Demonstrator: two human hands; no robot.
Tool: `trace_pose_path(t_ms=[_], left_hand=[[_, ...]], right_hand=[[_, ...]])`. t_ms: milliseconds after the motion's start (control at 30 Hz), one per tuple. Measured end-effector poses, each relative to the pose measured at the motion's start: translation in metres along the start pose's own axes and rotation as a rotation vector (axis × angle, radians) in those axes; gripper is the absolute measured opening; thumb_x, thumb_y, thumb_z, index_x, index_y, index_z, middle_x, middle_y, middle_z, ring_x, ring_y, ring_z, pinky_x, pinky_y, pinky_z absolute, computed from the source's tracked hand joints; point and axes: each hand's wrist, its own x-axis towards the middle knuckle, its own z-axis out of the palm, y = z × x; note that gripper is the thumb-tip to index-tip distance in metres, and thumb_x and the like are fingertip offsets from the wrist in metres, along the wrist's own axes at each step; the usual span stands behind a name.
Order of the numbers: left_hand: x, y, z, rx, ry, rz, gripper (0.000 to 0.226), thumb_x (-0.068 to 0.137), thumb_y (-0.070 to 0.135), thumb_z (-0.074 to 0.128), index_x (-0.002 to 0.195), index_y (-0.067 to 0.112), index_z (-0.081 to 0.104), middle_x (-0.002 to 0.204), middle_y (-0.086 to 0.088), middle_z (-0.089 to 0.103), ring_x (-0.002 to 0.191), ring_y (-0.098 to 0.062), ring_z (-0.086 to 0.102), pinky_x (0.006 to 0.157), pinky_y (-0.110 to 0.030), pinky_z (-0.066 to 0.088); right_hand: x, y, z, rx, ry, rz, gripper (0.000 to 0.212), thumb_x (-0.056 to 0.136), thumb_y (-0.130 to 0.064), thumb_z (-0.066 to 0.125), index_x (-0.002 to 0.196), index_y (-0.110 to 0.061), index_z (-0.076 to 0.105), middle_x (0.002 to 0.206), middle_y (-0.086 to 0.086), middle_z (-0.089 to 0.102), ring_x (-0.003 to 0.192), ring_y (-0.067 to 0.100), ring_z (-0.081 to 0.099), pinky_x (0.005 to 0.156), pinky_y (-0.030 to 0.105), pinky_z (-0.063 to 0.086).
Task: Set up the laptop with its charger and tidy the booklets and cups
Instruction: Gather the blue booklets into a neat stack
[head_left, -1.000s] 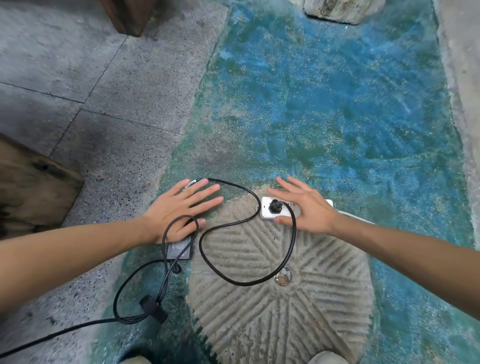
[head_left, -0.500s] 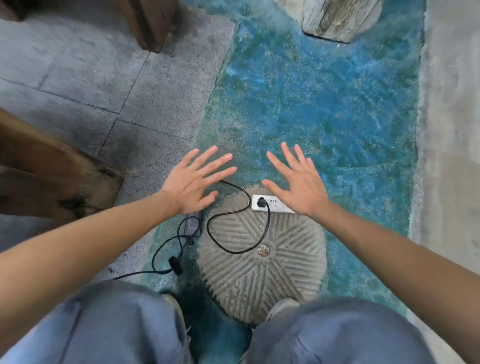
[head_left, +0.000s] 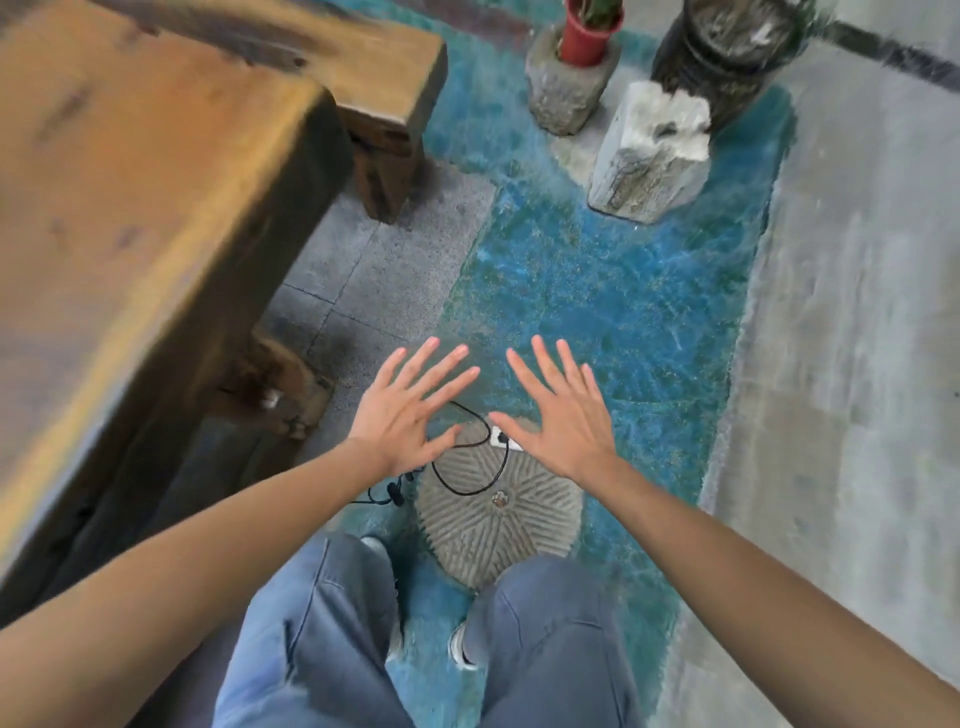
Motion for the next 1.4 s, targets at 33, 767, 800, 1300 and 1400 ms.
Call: trace_pose_path(t_ms=[33,767,800,1300,1400], left_hand=[[-0.008,0.003,-0.021,-0.015,0.006,-0.028,0.077,0.094,0.068,0.027,0.16,0.036,0.004,0.169,0.004,0.005,0.156,-0.029,0.001,0.122,-0.055,0.014],[-0.208,-0.045,-0.252,-0.091,0.106,-0.704,0.075,0.094,0.066,0.029,0.16,0.036,0.007,0.169,0.004,0.004,0.156,-0.028,-0.002,0.123,-0.054,0.009],[-0.215,-0.055,-0.252,-0.098,0.098,-0.729,0.075,0.094,0.066,0.028,0.16,0.036,0.007,0.169,0.003,0.003,0.156,-0.028,-0.003,0.123,-0.054,0.008],[-0.28,-0.2,-0.239,-0.236,0.058,-1.068,0.075,0.092,0.07,0.009,0.158,0.037,-0.009,0.168,0.004,-0.01,0.153,-0.026,-0.015,0.122,-0.051,-0.002],[-0.285,-0.218,-0.239,-0.27,0.072,-1.112,0.076,0.092,0.071,0.009,0.158,0.038,-0.009,0.167,0.003,-0.012,0.153,-0.026,-0.014,0.122,-0.053,-0.001]], right_hand=[[-0.008,-0.008,-0.021,0.013,0.012,-0.011,0.082,0.089,-0.085,0.022,0.158,-0.048,-0.004,0.169,-0.01,-0.013,0.156,0.022,-0.017,0.127,0.052,0.001],[-0.018,-0.184,-0.23,0.044,0.011,-0.338,0.079,0.09,-0.085,0.024,0.156,-0.052,-0.005,0.169,-0.013,-0.012,0.156,0.015,-0.018,0.126,0.043,-0.004],[-0.01,-0.196,-0.231,0.037,0.005,-0.351,0.079,0.09,-0.085,0.024,0.156,-0.052,-0.005,0.169,-0.013,-0.013,0.155,0.015,-0.018,0.126,0.043,-0.004],[0.108,-0.367,-0.234,0.026,-0.163,-0.497,0.079,0.09,-0.083,0.024,0.157,-0.051,0.0,0.169,-0.013,-0.009,0.156,0.014,-0.012,0.128,0.046,0.003],[0.118,-0.386,-0.237,0.013,-0.174,-0.536,0.079,0.089,-0.084,0.022,0.157,-0.051,-0.001,0.169,-0.013,-0.009,0.156,0.015,-0.012,0.127,0.047,0.003]])
